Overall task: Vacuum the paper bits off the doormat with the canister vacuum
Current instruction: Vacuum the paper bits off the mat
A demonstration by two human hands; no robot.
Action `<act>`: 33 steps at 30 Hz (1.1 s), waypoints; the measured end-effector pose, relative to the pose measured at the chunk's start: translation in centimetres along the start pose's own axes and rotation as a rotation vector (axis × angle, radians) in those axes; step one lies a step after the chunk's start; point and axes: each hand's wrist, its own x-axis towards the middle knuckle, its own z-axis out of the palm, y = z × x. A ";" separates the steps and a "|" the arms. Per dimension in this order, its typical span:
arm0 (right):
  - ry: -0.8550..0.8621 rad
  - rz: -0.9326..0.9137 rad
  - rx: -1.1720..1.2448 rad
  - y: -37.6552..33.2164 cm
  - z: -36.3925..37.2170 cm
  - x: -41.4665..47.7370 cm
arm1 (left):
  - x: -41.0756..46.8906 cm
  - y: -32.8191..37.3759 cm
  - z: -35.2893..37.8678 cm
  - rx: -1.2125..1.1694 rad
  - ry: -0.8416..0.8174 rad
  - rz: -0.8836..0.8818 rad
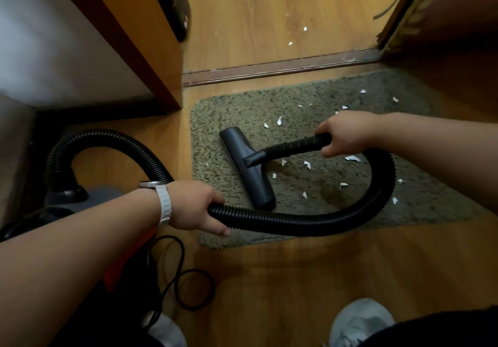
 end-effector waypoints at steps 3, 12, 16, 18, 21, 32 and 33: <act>-0.006 -0.001 -0.014 0.9 0.5 -1.4 | 0.6 1.1 -0.2 0.012 0.007 0.028; 0.055 0.065 -0.022 3.2 2.9 -3.3 | 1.0 2.0 0.5 0.095 0.080 0.079; 0.046 0.111 0.032 3.9 2.8 -3.4 | 0.5 2.1 1.1 0.075 0.088 0.081; 0.045 0.109 0.031 3.6 2.3 -3.3 | 0.3 2.1 1.3 0.075 0.078 0.085; 0.028 0.051 -0.001 2.0 1.9 -3.2 | 0.0 1.9 1.3 0.083 0.053 0.104; -0.088 -0.124 -0.161 -2.3 3.1 -3.8 | -1.1 1.4 1.3 0.105 -0.023 0.125; -0.087 -0.108 -0.160 -2.0 2.8 -3.9 | -1.1 1.4 1.3 0.091 -0.018 0.128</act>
